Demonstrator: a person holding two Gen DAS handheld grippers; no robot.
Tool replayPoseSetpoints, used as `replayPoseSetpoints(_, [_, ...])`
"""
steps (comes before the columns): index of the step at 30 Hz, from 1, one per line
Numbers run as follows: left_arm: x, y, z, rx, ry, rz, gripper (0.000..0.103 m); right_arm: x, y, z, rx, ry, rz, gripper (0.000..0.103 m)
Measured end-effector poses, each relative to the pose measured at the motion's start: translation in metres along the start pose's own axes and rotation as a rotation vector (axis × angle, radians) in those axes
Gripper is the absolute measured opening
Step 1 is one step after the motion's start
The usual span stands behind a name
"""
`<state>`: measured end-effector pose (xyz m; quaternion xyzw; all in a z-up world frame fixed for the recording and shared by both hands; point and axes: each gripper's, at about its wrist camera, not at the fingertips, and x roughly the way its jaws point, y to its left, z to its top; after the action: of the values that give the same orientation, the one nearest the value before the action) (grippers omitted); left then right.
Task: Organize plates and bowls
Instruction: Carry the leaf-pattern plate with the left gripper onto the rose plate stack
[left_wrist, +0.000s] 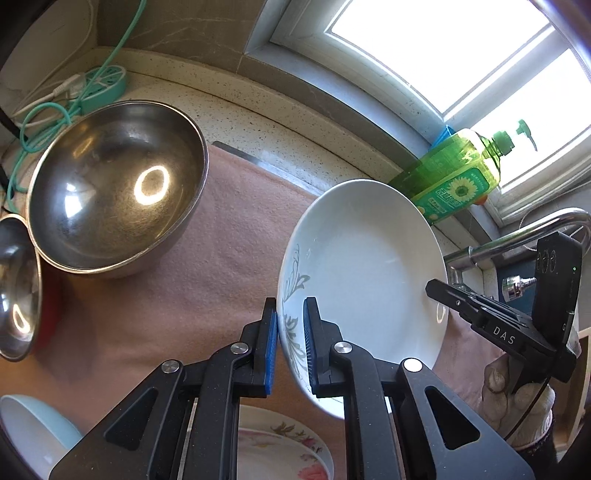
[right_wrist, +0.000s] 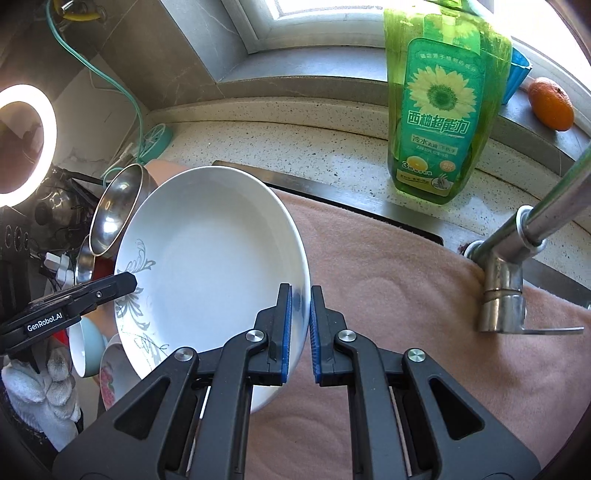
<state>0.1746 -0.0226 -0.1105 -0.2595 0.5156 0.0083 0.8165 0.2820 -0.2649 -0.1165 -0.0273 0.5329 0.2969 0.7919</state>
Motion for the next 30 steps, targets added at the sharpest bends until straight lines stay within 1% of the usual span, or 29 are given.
replayPoseSetpoints(5, [-0.018, 0.005, -0.014, 0.018, -0.006, -0.016, 0.012, -0.016, 0.016, -0.021, 0.007, -0.015, -0.006, 0.009])
replayPoseSetpoints(11, [-0.040, 0.017, -0.033, 0.027, -0.011, -0.027, 0.012, -0.024, 0.040, -0.047, 0.009, -0.011, -0.005, 0.009])
replayPoseSetpoints(23, [-0.068, 0.054, -0.075, 0.004, 0.003, -0.027, 0.012, -0.017, 0.086, -0.095, 0.000, 0.038, 0.010, 0.009])
replayPoseSetpoints(30, [-0.077, 0.069, -0.101, -0.011, 0.020, -0.028, 0.012, -0.009, 0.106, -0.122, -0.009, 0.073, -0.011, 0.009])
